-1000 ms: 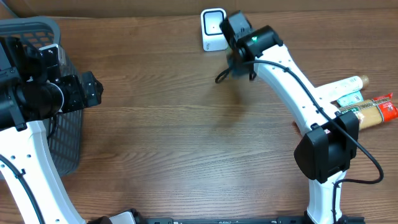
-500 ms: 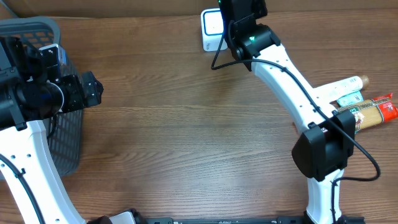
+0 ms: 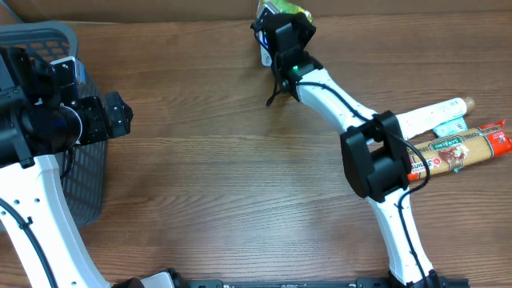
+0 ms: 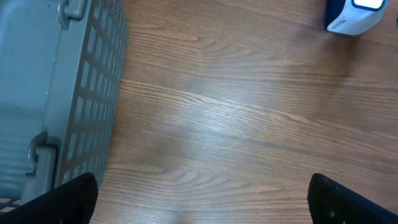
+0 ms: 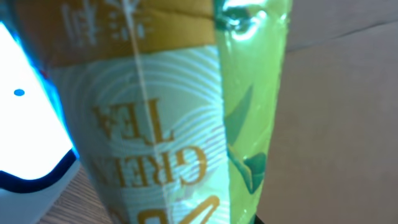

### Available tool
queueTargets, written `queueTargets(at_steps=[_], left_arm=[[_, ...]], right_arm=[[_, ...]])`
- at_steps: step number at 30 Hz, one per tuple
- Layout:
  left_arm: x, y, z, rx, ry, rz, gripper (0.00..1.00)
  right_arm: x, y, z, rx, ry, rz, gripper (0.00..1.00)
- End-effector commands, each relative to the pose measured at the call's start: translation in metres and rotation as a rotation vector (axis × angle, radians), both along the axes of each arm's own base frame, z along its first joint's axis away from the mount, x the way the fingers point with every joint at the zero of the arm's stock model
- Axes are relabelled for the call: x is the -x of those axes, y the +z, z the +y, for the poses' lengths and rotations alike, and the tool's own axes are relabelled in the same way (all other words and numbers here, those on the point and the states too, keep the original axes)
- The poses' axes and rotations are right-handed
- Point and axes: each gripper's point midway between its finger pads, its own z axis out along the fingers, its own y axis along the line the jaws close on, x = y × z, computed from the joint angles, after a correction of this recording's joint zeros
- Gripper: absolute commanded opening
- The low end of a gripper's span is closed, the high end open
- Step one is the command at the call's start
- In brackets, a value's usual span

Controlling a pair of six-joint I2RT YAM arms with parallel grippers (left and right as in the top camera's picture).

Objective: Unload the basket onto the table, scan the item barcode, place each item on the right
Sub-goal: 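Lift the pouch upright and hold it against the scanner window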

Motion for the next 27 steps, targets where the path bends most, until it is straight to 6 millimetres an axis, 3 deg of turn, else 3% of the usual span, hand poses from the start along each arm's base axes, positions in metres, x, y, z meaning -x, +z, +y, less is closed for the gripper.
queueTargets(at_steps=[1, 27], left_arm=[[-0.0003, 0.0016, -0.0002, -0.004, -0.017, -0.005, 1.00], [-0.0003, 0.0016, -0.0002, -0.004, -0.017, -0.005, 1.00]], right_arm=[[-0.0070, 0.0339, -0.0118, -0.007, -0.040, -0.080, 0.04], [-0.0048, 0.0261, -0.0171, 0.016, -0.057, -0.049, 0.04]])
